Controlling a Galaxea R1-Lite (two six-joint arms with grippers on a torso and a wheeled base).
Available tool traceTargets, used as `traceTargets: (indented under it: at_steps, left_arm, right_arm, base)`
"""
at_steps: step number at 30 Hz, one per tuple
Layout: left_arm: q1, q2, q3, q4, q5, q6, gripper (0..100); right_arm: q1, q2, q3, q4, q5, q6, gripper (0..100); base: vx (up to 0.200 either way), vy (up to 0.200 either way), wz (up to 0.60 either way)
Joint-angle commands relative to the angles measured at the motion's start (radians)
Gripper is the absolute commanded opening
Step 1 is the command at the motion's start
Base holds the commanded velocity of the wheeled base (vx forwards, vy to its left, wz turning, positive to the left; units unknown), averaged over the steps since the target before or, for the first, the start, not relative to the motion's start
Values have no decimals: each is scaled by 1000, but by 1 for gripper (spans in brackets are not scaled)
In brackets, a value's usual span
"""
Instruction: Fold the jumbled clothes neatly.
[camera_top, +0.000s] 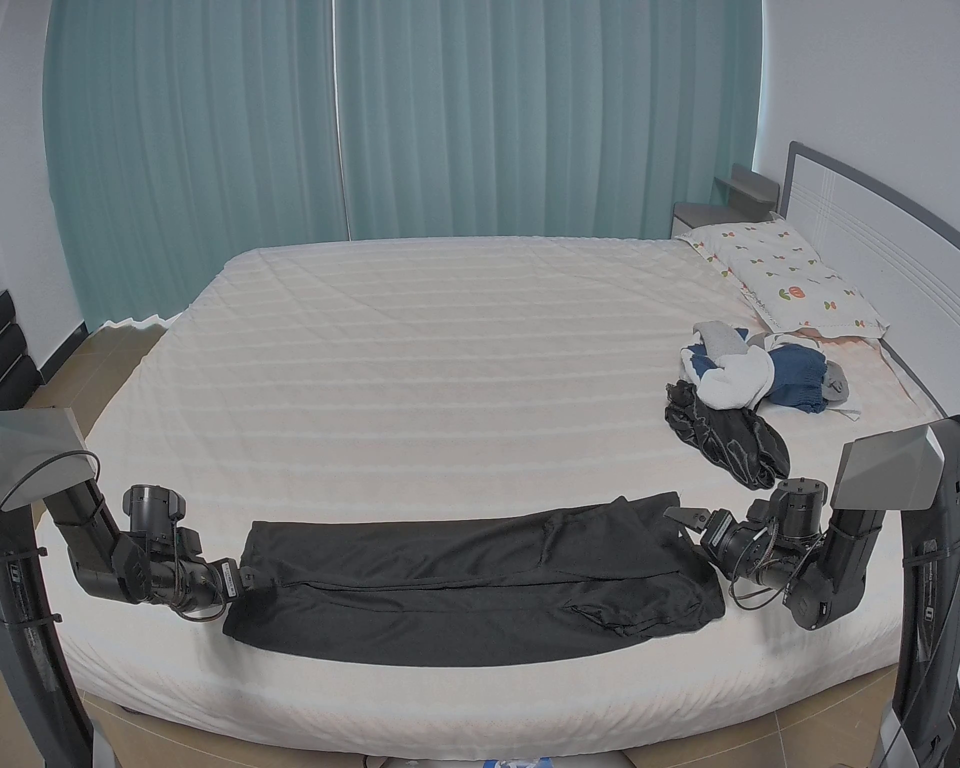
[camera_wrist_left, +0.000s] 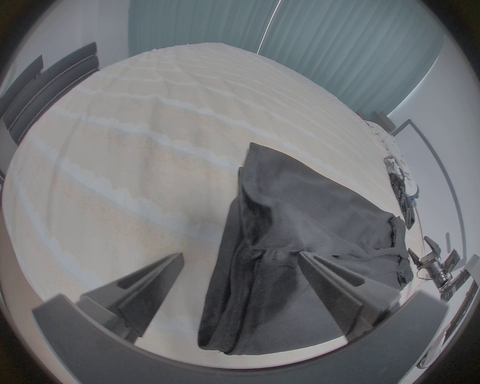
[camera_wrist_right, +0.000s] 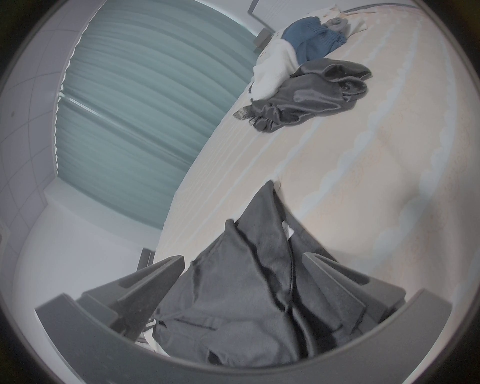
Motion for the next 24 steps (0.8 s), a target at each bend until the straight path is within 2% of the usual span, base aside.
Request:
traceTargets:
  at_steps: [1,6,8,10,18,24]
  left_arm:
    - [0,1,-6,0,-39,-14,100]
    - [-3,8,-26,-2,-52,-61,100]
    - [-4,8,-33,-3,-62,-94,100]
    - [-6,7,-33,-3,-81,-97,100]
    - [-6,8,-35,-2,-95,-97,100]
    - [-6,8,-35,-2,-95,-97,100]
  right_arm:
    - [-1,-31,55,-8,30,-56,100]
    - [-1,-26,94,-8,53,-128,100]
    - [-1,-13,112,-11,109,-173,100]
    - [1,4,115,-20,131,-205,100]
    - [7,66,107,-39,134,-297,100]
    - [7,72,101,-39,136,-313,100]
  base:
    - [0,0,0]
    - [0,0,0]
    - [0,0,0]
    - [0,0,0]
    - [0,0,0]
    - [0,0,0]
